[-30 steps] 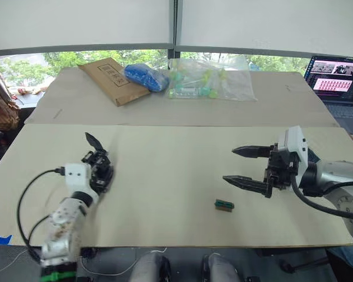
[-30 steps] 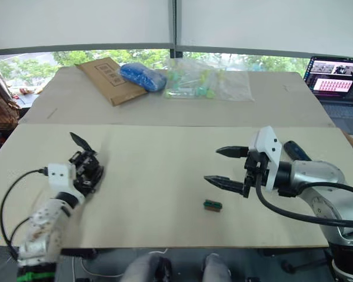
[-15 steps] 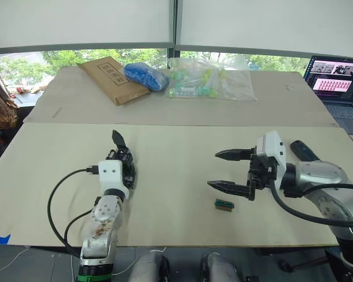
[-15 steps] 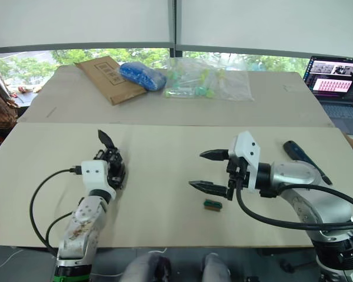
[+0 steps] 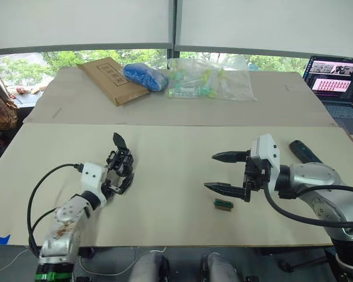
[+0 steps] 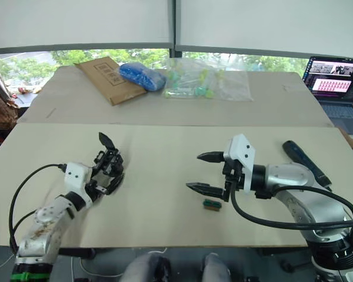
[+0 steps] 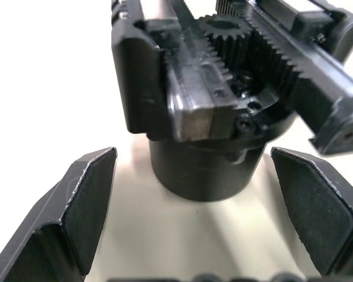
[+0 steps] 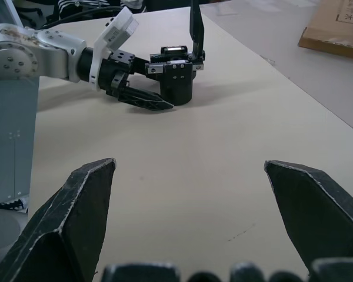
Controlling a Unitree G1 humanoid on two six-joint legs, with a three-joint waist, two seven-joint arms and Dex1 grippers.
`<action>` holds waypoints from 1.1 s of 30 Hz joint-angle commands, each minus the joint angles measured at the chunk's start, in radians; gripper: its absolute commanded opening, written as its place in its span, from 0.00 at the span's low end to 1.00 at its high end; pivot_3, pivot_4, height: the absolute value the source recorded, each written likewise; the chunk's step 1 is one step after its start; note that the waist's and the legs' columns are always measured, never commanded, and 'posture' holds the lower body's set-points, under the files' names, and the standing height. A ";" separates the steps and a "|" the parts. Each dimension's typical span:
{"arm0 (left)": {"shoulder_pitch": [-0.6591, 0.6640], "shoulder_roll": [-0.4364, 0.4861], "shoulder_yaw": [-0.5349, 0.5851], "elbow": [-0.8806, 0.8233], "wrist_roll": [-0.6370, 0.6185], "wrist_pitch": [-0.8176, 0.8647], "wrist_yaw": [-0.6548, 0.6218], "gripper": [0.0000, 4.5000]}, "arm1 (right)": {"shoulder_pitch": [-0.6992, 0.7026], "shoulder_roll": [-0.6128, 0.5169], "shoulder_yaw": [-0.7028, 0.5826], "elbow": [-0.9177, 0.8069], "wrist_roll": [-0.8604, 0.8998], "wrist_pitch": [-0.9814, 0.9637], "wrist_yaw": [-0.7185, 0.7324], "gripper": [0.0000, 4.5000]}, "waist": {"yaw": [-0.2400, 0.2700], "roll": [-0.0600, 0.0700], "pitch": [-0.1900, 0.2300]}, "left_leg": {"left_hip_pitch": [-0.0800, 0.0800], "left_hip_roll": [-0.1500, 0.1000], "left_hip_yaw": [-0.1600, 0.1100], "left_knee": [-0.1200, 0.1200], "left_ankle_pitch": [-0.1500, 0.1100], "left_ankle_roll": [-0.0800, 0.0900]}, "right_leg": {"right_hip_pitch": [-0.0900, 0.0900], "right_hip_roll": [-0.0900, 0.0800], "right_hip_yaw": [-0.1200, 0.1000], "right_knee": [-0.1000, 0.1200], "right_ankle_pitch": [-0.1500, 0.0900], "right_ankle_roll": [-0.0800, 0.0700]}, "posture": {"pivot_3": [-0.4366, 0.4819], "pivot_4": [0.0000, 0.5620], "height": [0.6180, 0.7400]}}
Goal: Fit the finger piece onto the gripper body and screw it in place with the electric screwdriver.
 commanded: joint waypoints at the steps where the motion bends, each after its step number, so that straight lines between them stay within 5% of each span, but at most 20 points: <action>1: -0.072 0.034 -0.028 0.103 0.003 -0.086 -0.120 0.99 | 0.000 0.002 -0.016 -0.023 0.002 -0.026 0.007 1.00 | 0.000 0.000 0.000 | 0.000 0.000 0.000 0.000 0.000 0.000 | 0.000 0.000 0.000 0.000 0.000 0.000 | 0.48 0.27 0.93; 6: -0.175 0.048 -0.063 0.267 0.032 -0.182 -0.208 0.99 | 0.002 -0.002 -0.022 -0.019 -0.006 -0.028 0.010 1.00 | -0.003 0.000 0.000 | 0.000 -0.001 0.001 0.000 0.003 0.005 | 0.000 0.001 0.000 0.000 0.000 0.000 | 0.48 0.27 0.93; 12: -0.148 0.036 -0.063 0.246 0.008 -0.223 -0.247 0.53 | 0.027 -0.004 -0.039 -0.046 -0.004 -0.020 -0.005 1.00 | -0.004 0.000 0.000 | 0.000 -0.001 0.001 0.000 0.003 0.005 | 0.000 0.001 0.000 0.000 0.000 0.000 | 0.48 0.27 0.93; 17: -0.097 -0.039 -0.125 0.004 -0.015 -0.134 -0.185 0.54 | 0.076 -0.011 -0.105 -0.077 0.008 -0.013 -0.037 1.00 | 0.002 0.000 0.000 | 0.000 -0.001 0.001 0.000 0.003 0.005 | 0.001 0.000 0.001 -0.001 0.000 0.001 | 0.48 0.27 0.93; 22: -0.133 -0.225 -0.246 -0.169 0.010 0.024 0.000 0.54 | 0.169 -0.023 -0.225 -0.138 0.045 0.012 -0.079 1.00 | 0.016 0.000 0.000 | -0.001 -0.002 0.000 0.001 0.002 0.005 | 0.002 -0.001 0.001 -0.002 0.002 0.003 | 0.48 0.27 0.93; 33: -0.276 -0.498 -0.436 -0.029 0.234 0.049 0.290 0.54 | 0.348 -0.045 -0.378 -0.206 0.046 0.028 -0.137 1.00 | 0.010 0.000 0.000 | -0.001 -0.001 0.000 0.001 0.003 0.006 | 0.002 0.003 0.002 -0.002 0.002 0.003 | 0.48 0.27 0.93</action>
